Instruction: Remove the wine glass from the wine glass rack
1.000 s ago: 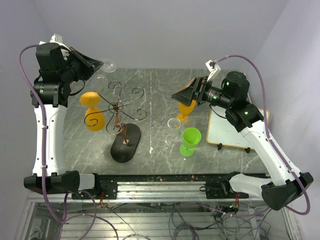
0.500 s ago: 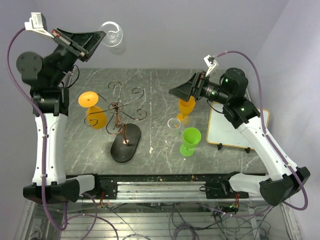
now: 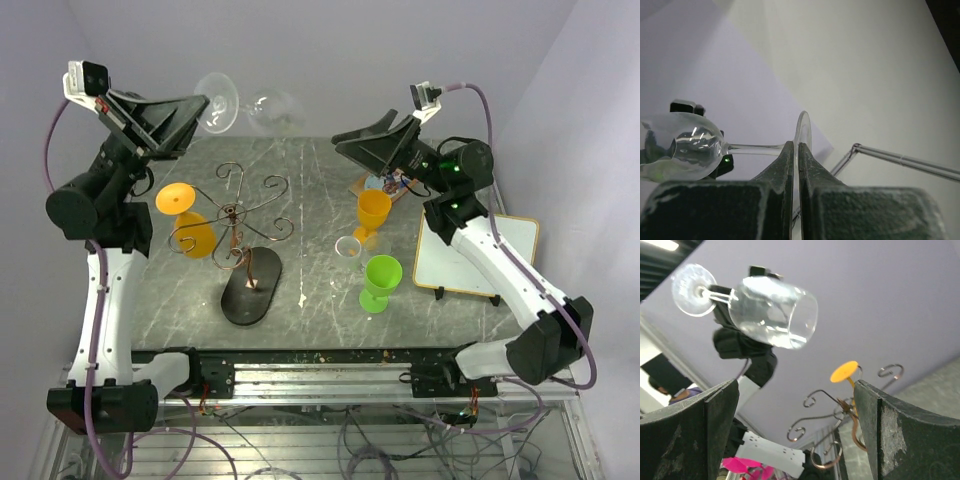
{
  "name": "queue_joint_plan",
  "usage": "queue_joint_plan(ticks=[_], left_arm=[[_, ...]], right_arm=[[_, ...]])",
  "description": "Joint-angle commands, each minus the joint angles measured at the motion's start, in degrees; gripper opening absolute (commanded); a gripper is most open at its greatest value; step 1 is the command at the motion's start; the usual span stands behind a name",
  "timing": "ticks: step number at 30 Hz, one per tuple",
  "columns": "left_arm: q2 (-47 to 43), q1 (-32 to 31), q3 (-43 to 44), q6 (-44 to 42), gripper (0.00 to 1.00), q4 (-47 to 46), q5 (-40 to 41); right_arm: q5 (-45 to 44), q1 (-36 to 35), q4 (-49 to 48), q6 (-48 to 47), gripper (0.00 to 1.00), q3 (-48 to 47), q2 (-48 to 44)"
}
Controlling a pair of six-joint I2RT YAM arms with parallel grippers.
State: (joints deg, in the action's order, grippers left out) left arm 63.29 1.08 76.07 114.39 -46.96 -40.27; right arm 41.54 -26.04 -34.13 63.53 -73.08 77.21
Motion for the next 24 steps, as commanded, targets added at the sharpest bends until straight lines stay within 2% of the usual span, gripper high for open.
queue_joint_plan(ticks=[1,5,8,11,14,19,24], left_arm=[[-2.6,-1.0,-3.8,11.9,0.07,-13.7,0.3],[-3.3,-1.3,-7.8,15.3,0.07,-19.0,1.2],[-3.7,-1.4,-9.7,16.4,0.07,-21.0,1.2],[-4.4,-1.3,-11.0,16.3,0.07,-21.0,1.7],[-4.5,-3.0,-11.5,17.2,0.07,-21.9,2.0],[-4.7,-3.6,-13.7,19.5,0.07,-24.5,3.3],[-6.1,-3.7,-15.7,17.8,0.07,-23.2,3.4]], right_arm=[[1.4,-1.9,-21.2,12.0,0.97,-1.5,3.9],[1.8,-5.7,-26.2,15.4,0.95,-4.8,7.6],[1.2,-7.5,-33.2,19.1,0.89,-5.7,9.5],[0.6,-9.1,-40.0,21.3,0.71,-5.9,10.4],[-1.5,-10.4,-43.7,22.1,0.64,-5.0,10.2],[-1.8,-11.7,-47.9,22.2,0.45,-6.3,10.7],[-2.1,-13.0,-51.7,23.6,0.16,-8.6,11.6]])
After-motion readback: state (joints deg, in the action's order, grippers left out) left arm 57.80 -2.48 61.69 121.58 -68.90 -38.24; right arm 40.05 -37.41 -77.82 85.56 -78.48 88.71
